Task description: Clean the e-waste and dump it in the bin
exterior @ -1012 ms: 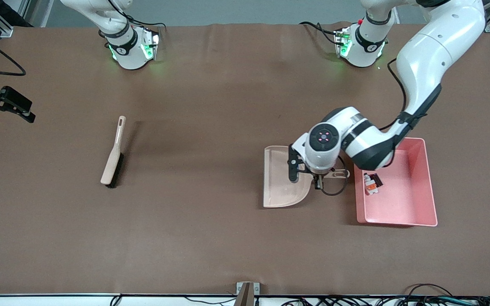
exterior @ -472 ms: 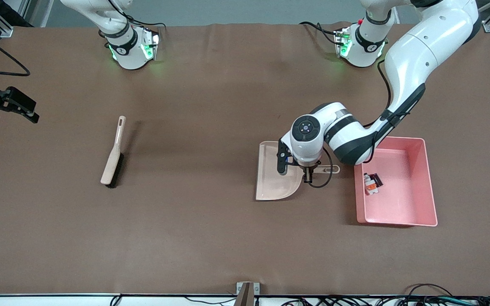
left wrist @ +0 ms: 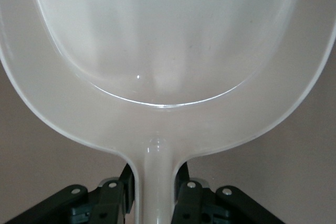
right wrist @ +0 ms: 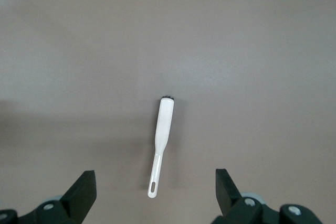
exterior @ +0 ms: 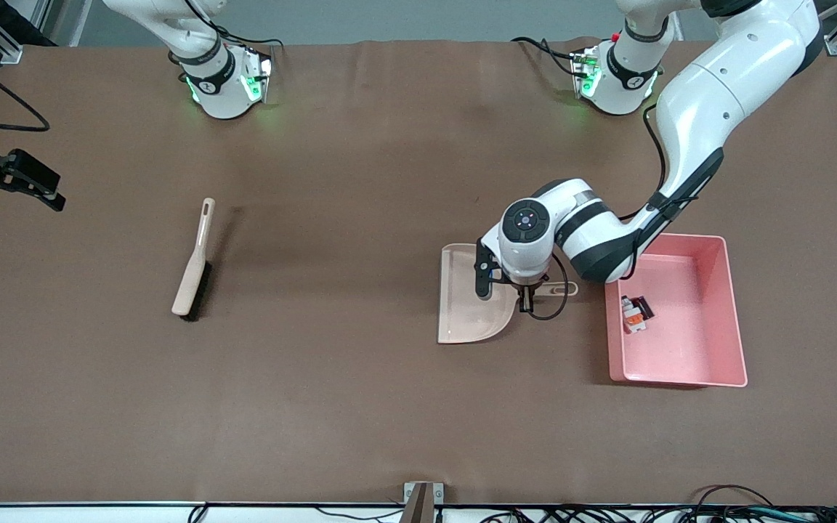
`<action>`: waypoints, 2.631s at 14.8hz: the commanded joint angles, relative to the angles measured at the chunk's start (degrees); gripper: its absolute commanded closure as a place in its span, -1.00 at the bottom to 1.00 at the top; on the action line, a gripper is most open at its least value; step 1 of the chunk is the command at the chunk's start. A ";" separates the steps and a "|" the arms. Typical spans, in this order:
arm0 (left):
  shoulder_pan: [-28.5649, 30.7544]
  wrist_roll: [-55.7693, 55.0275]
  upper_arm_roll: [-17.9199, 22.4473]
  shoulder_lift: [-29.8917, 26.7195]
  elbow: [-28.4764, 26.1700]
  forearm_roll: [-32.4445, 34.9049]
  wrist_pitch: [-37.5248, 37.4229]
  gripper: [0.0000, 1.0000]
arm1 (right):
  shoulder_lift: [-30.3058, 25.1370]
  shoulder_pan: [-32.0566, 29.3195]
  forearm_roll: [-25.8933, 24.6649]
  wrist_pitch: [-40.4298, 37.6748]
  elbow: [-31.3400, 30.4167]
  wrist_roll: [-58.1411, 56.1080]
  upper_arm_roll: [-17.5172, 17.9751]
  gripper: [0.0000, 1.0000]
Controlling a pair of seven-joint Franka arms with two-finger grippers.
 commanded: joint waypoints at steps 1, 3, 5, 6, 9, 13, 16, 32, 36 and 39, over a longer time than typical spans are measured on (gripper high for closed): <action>-0.16 -2.46 0.00 -1.11 -1.45 0.82 0.81 0.80 | 0.34 1.53 -1.06 -0.67 1.05 0.63 -0.38 -1.00; -0.51 -2.38 0.00 -1.20 -1.45 0.82 0.81 0.79 | 0.34 2.50 -1.07 -0.58 1.05 0.63 -1.78 -1.00; -1.21 -2.20 0.00 -1.29 -1.45 0.82 0.81 0.76 | 0.25 4.69 -0.98 -0.67 0.97 0.72 -4.15 -1.00; -1.39 -2.03 0.00 -1.29 -1.45 0.91 0.81 0.75 | 0.34 4.96 -0.98 -0.67 0.97 0.72 -4.69 -1.00; -1.92 -1.94 0.00 -1.29 -1.45 0.91 0.81 0.63 | 0.34 4.53 -0.89 -0.49 0.97 0.64 -4.69 -1.00; -1.92 -3.08 0.17 -1.64 -1.10 0.73 0.73 -1.00 | 0.34 4.62 -1.07 -0.32 0.88 0.63 -4.78 -1.00; -1.83 -4.13 -0.18 -2.95 0.03 0.56 0.29 -1.00 | 0.42 4.35 -0.89 -0.23 1.14 0.72 -4.78 -1.00; 8.26 -33.84 -0.53 -17.10 24.39 -14.30 -22.30 -1.00 | 0.69 4.79 -0.89 -0.32 1.05 0.72 -4.78 -1.00; 7.07 -32.96 11.01 -25.60 24.12 -28.63 -22.21 -1.00 | 0.69 4.88 -0.89 -0.32 1.05 0.72 -4.78 -1.00; -0.75 -33.23 30.96 -35.45 20.28 -46.24 -22.48 -1.00 | 0.69 4.88 -0.89 -0.32 1.05 0.72 -4.78 -1.00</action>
